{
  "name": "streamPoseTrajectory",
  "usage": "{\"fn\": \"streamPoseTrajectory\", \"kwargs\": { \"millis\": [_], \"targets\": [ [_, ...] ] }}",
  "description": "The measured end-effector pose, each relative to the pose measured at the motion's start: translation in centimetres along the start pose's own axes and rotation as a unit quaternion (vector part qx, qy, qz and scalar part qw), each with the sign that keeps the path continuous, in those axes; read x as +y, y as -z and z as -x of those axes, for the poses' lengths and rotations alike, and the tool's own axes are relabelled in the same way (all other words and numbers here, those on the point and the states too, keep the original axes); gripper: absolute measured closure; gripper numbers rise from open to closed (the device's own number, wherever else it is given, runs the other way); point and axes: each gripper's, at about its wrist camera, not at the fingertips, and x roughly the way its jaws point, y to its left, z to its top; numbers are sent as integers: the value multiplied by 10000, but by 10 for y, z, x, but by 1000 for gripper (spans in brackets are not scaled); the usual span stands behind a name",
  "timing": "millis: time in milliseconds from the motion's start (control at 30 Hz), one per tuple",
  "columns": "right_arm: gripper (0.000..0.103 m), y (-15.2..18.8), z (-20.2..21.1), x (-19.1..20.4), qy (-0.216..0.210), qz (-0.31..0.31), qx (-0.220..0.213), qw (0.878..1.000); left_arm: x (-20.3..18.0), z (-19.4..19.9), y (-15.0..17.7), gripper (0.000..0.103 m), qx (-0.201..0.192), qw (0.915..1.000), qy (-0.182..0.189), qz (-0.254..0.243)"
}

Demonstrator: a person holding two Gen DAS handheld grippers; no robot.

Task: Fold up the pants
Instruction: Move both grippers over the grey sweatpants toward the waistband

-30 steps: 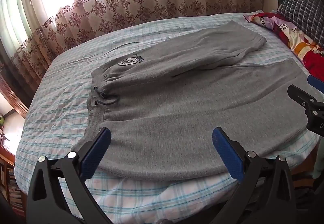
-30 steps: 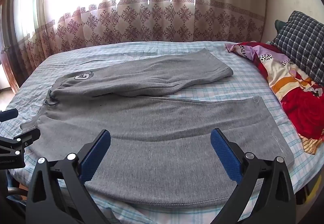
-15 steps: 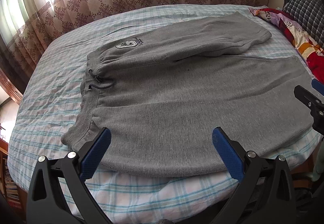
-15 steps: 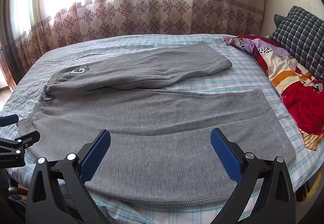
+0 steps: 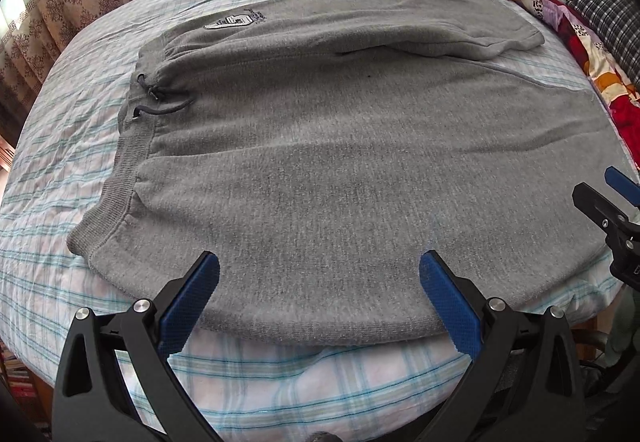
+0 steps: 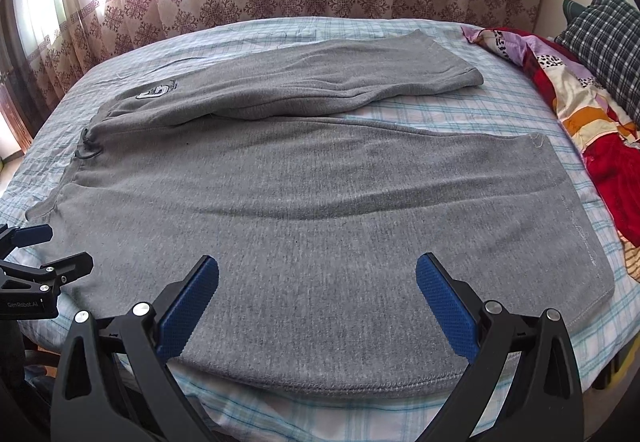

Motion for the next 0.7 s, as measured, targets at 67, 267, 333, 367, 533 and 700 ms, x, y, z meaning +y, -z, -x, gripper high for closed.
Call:
{"fn": "streamPoseTrajectory", "kwargs": {
  "millis": [67,267,333,367,533,700],
  "targets": [
    [5,3,-6,4,-52,79,122,9999,0,-6,1,2,136,9999,5,0],
    [5,16,-26,7,-241,91,721,9971,2,-16,5,2,348,9994,70,41],
    [5,20,-28,11,-200,167,805,9964,1,-18,7,2,385,9993,18,-25],
    [5,22,-30,13,-200,190,880,9957,1,-19,9,2,401,9992,-3,-58],
    [5,28,-32,16,-204,259,1102,9934,2,-22,13,2,493,9987,-7,-101],
    [5,33,-28,14,-292,378,1213,9915,0,-23,15,2,523,9985,-30,-139]
  ]
}}
